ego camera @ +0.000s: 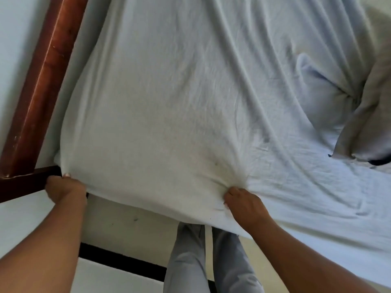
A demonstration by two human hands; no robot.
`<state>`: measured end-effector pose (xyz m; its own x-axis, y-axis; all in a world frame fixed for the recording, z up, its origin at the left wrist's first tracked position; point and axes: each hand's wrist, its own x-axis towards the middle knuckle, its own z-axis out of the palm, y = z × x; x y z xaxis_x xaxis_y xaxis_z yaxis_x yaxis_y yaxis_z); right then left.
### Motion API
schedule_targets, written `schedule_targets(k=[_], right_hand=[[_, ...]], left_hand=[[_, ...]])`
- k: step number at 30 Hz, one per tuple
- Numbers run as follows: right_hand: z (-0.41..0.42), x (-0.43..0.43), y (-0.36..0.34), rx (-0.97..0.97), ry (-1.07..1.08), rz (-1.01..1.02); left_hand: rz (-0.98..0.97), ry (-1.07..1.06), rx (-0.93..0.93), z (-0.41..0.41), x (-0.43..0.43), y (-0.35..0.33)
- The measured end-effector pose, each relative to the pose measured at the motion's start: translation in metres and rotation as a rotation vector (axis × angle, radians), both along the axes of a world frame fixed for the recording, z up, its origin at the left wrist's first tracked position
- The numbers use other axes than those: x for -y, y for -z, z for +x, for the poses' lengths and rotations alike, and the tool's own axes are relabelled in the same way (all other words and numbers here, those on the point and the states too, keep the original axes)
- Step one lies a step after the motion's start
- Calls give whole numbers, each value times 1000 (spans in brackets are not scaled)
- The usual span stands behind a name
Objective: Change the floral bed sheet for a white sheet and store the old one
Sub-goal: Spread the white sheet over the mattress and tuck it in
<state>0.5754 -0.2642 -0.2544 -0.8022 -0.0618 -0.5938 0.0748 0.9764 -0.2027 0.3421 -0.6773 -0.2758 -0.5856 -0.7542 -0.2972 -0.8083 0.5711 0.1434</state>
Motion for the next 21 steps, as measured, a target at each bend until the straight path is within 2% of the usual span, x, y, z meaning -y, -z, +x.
schedule_targets(k=[5, 9, 11, 13, 15, 18, 21], right_hand=[[35, 14, 10, 103, -187, -130], [32, 17, 8, 193, -244, -143], [19, 15, 6, 68, -225, -102], [-1, 10, -4, -169, -132, -61], [-25, 7, -6, -323, -36, -23], [-61, 0, -3, -334, 108, 79], [-81, -1, 8, -246, 145, 91]], left_hand=[[32, -20, 58, -1, 6, 0], [37, -62, 90, 1, 8, -1], [60, -57, 55, -1, -2, -4], [106, -67, -38, -5, -13, -9], [181, -72, -130, -8, -17, -12], [249, -59, -147, -10, -13, -9], [173, 33, -122, -14, -7, -8]])
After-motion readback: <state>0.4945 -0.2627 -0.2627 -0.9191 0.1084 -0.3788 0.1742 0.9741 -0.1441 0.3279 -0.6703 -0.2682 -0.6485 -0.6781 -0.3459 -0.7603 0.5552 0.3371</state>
